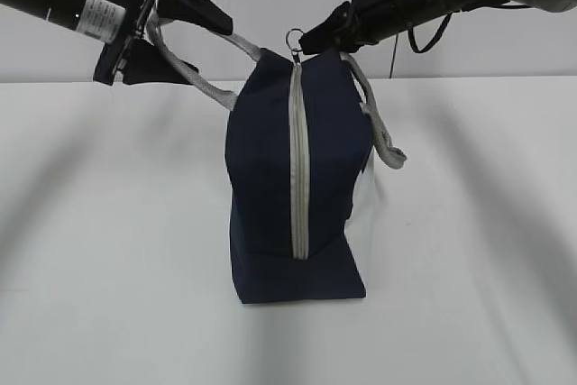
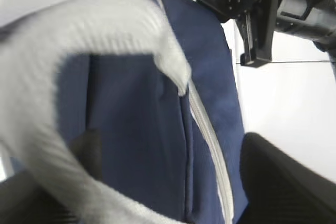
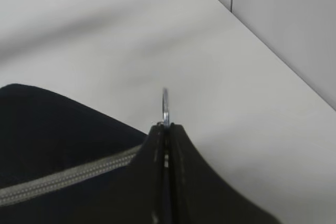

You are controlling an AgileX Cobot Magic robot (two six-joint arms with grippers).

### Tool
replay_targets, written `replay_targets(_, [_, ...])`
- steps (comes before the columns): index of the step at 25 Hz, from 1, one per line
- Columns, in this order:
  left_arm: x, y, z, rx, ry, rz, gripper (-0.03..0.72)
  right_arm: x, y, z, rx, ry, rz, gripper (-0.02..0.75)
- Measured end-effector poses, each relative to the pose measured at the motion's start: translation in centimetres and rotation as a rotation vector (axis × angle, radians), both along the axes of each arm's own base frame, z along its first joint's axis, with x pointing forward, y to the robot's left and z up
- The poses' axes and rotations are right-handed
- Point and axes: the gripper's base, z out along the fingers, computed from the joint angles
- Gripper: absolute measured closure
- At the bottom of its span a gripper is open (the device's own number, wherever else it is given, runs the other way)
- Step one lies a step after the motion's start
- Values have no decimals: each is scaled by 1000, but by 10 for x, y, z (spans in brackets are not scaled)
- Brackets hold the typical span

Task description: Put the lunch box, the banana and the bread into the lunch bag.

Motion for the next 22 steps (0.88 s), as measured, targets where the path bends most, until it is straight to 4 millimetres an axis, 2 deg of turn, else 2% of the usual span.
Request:
replay_targets(6, [21,10,18,198,-95,48,149,-1,-1,-2,-24,5,4,754])
replay_targets(11, [37,9,24,213,-140,71,149,-1,-1,-2,-26,7,5,754])
replay_targets(14, [45,-1,18,204,-136,53,149,-1,-1,-2,-29,7,5,754])
replay_targets(22, [65,-35,-17,177,-67,-12,149,-1,-2,-4,-65,-17,26,754])
